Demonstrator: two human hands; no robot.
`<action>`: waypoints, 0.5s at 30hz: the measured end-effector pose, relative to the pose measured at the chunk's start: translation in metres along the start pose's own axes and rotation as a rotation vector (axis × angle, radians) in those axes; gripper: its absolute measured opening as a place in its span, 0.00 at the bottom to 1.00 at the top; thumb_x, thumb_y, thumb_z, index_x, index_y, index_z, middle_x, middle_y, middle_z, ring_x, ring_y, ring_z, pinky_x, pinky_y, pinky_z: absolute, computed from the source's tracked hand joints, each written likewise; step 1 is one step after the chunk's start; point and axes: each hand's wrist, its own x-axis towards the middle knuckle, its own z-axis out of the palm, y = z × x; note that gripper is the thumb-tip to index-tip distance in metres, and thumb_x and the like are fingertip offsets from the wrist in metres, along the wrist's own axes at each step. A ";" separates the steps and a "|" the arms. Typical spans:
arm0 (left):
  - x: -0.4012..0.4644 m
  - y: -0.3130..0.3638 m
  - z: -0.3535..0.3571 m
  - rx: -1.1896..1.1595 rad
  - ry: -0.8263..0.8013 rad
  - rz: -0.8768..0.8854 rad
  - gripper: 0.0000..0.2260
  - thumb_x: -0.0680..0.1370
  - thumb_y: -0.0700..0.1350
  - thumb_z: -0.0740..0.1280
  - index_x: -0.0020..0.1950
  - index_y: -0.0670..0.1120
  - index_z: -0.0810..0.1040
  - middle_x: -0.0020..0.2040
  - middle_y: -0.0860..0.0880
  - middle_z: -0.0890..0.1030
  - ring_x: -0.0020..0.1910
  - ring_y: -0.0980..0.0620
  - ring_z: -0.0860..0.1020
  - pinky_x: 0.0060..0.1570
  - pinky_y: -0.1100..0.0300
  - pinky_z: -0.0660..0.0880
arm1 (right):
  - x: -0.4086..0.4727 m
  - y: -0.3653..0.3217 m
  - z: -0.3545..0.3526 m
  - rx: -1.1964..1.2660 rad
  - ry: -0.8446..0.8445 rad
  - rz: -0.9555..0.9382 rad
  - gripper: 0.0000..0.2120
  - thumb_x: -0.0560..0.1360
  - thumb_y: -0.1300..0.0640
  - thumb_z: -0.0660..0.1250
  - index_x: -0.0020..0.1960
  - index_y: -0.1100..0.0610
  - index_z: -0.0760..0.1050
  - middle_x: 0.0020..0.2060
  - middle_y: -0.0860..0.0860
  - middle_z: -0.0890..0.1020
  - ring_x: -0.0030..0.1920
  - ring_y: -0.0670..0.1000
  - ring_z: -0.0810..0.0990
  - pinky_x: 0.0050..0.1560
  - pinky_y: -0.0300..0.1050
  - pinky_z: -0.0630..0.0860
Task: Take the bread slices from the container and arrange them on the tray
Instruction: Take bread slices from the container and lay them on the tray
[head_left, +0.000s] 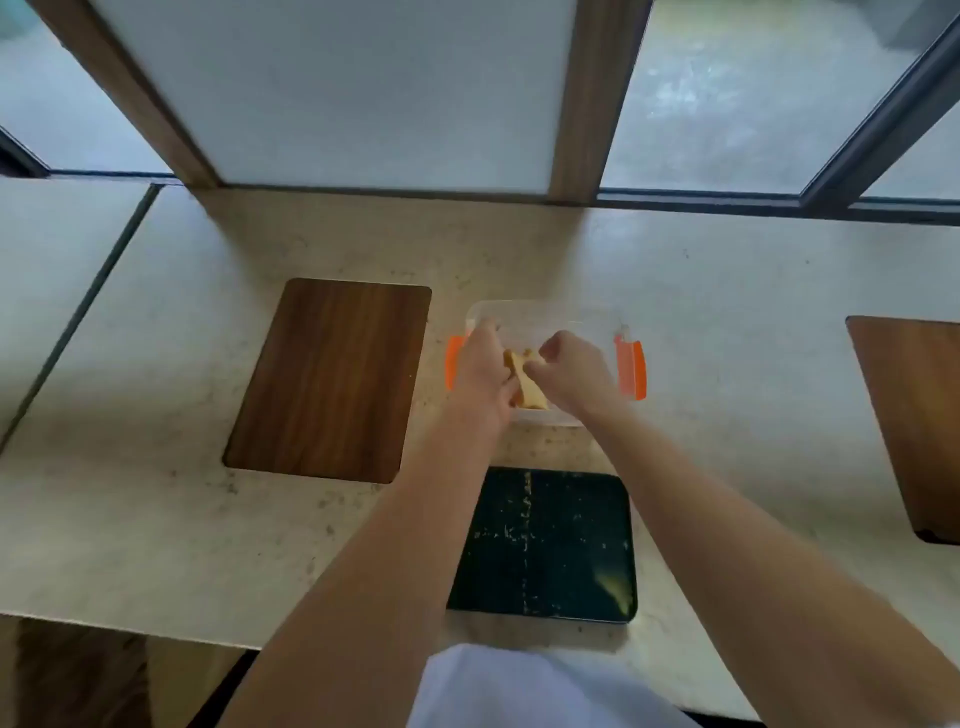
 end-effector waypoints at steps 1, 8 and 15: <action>0.003 0.001 0.003 0.026 0.031 0.026 0.16 0.82 0.51 0.60 0.67 0.44 0.71 0.55 0.47 0.76 0.56 0.47 0.76 0.59 0.51 0.72 | 0.003 -0.001 0.001 -0.038 -0.021 0.018 0.17 0.75 0.51 0.70 0.61 0.57 0.76 0.51 0.51 0.81 0.46 0.48 0.76 0.43 0.41 0.70; 0.047 0.002 0.023 1.117 0.109 0.365 0.13 0.81 0.44 0.58 0.37 0.47 0.72 0.37 0.48 0.76 0.41 0.48 0.78 0.34 0.59 0.67 | 0.021 0.012 0.021 -0.163 -0.110 0.025 0.14 0.72 0.45 0.69 0.47 0.54 0.73 0.37 0.47 0.78 0.40 0.51 0.81 0.34 0.45 0.74; 0.078 -0.002 0.033 1.795 0.105 0.486 0.11 0.78 0.49 0.60 0.46 0.45 0.79 0.38 0.48 0.77 0.36 0.50 0.75 0.29 0.57 0.62 | 0.026 0.022 0.030 -0.184 -0.255 0.075 0.18 0.66 0.35 0.66 0.46 0.46 0.73 0.31 0.43 0.75 0.31 0.45 0.73 0.25 0.41 0.63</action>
